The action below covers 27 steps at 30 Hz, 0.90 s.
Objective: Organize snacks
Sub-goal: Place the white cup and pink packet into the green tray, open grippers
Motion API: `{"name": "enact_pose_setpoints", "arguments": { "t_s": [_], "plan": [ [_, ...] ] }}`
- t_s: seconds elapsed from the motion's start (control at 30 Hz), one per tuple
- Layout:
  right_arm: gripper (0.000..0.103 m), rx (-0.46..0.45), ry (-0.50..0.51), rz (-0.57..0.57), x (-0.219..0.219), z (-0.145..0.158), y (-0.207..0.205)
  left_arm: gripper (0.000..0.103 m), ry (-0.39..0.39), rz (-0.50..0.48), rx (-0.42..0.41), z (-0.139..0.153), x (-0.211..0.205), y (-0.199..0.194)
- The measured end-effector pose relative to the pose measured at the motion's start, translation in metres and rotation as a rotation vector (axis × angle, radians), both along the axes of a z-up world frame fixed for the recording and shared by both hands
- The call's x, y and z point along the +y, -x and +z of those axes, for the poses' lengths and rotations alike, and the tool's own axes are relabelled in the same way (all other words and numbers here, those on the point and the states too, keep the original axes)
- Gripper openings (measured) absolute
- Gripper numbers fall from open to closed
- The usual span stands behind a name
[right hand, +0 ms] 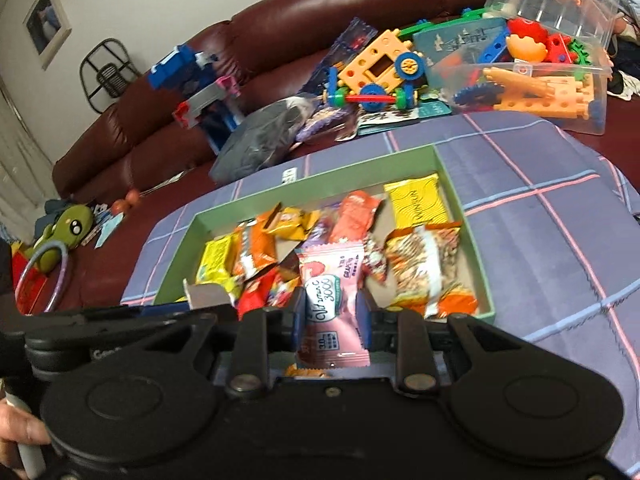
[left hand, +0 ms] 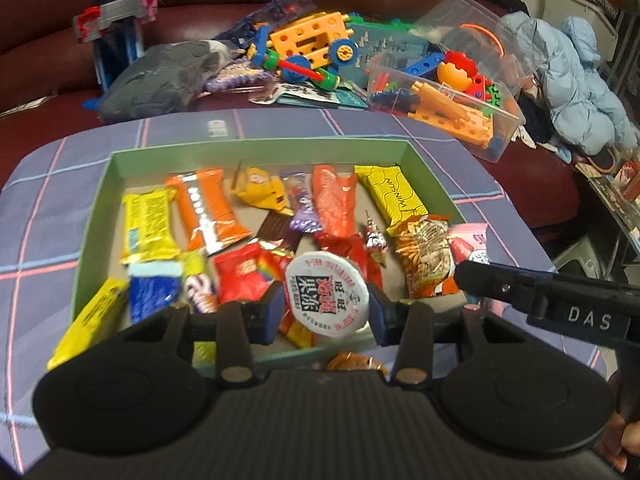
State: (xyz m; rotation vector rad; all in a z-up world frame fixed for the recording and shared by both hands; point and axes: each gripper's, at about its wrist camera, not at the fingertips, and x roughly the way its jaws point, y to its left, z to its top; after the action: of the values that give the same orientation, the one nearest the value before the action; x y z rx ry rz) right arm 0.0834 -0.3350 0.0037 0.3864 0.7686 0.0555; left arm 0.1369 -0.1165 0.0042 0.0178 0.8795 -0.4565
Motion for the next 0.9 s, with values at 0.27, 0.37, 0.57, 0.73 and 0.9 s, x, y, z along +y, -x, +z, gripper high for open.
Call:
{"name": "enact_pose_setpoints", "arguments": {
  "t_s": [0.27,0.37,0.57,0.73,0.9],
  "plan": [
    [0.026,0.024,-0.015,-0.016,-0.013,-0.025,-0.031,0.042,-0.034,-0.011,0.022,-0.014,-0.019,-0.019],
    [0.026,0.032,-0.018,-0.018,-0.015,-0.031,-0.037,0.042,-0.041,-0.009,0.028,-0.017,-0.021,-0.024],
    [0.027,0.046,-0.013,-0.024,-0.014,-0.037,-0.040,0.043,-0.054,-0.006,0.032,-0.023,-0.023,-0.028],
    [0.045,0.034,-0.034,-0.050,-0.015,-0.036,-0.037,0.094,-0.110,0.045,-0.028,-0.020,-0.023,-0.022],
    [0.103,-0.012,-0.032,-0.120,-0.017,-0.028,-0.026,0.103,-0.085,0.064,-0.030,-0.014,-0.013,-0.014]
  ]
}}
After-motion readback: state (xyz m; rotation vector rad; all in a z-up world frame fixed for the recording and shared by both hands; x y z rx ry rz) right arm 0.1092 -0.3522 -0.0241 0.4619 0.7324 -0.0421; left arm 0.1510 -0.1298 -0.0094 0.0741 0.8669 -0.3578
